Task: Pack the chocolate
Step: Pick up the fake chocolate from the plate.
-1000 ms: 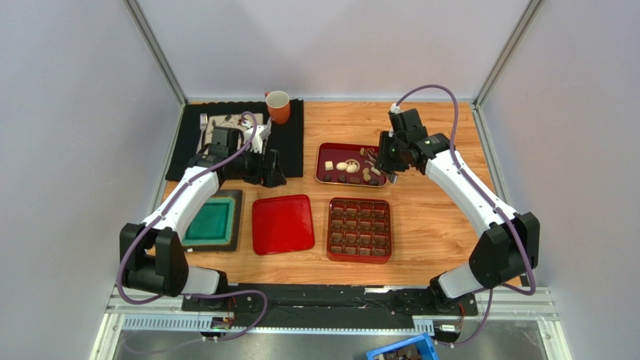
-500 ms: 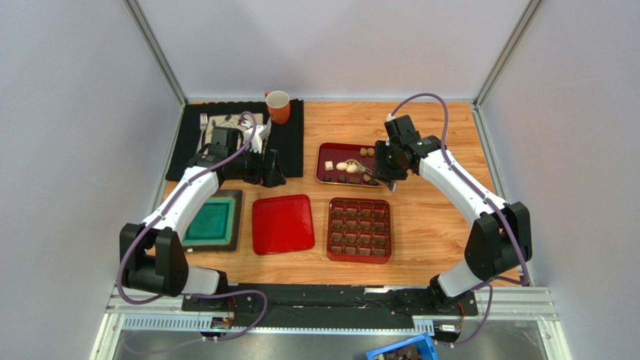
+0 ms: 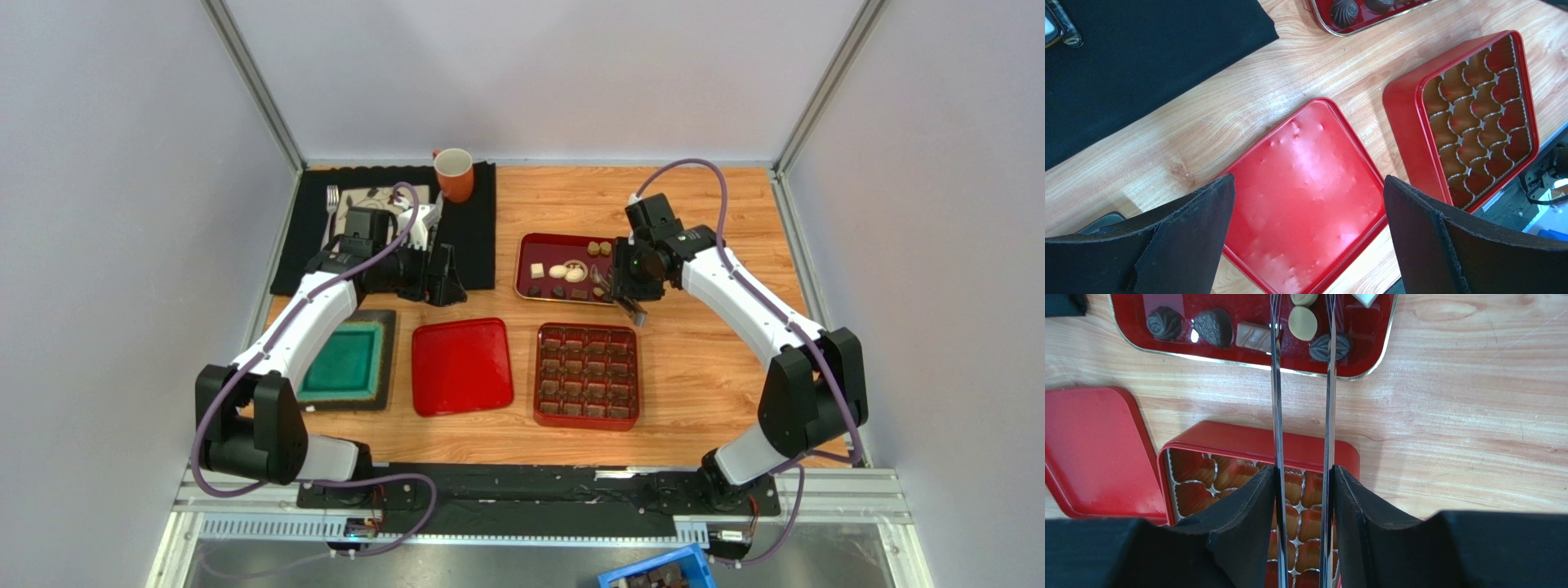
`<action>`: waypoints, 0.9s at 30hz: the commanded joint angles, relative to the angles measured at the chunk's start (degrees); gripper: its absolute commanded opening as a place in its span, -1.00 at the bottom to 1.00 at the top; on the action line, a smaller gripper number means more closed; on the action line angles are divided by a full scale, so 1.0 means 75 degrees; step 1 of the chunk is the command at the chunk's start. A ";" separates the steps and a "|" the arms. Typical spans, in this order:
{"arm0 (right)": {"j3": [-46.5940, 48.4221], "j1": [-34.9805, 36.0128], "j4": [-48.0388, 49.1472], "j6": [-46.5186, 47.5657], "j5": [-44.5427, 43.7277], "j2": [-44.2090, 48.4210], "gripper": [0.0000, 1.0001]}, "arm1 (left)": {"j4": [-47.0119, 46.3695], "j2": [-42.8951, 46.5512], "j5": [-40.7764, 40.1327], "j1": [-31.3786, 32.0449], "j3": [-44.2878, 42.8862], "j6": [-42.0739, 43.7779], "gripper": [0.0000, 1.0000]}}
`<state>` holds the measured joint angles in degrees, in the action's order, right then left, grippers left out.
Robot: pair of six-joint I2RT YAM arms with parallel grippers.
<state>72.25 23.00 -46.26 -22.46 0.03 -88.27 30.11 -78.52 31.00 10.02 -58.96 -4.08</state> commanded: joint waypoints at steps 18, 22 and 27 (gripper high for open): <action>-0.0188 0.0249 -0.0547 0.0041 -0.0321 0.0613 -0.24 | -0.0065 0.0333 0.0143 -0.0059 -0.0178 0.0051 0.98; -0.0153 0.0261 -0.0570 0.0041 -0.0309 0.0613 -0.28 | -0.0053 0.0356 0.0143 -0.0059 -0.0178 0.0063 0.98; -0.0048 0.0272 -0.0582 0.0053 -0.0297 0.0531 -0.35 | -0.0030 0.0391 0.0108 -0.0059 -0.0155 0.0086 0.98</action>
<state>70.11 24.62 -50.41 -22.44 -1.52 -85.38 30.28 -78.19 31.03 9.98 -58.96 -4.10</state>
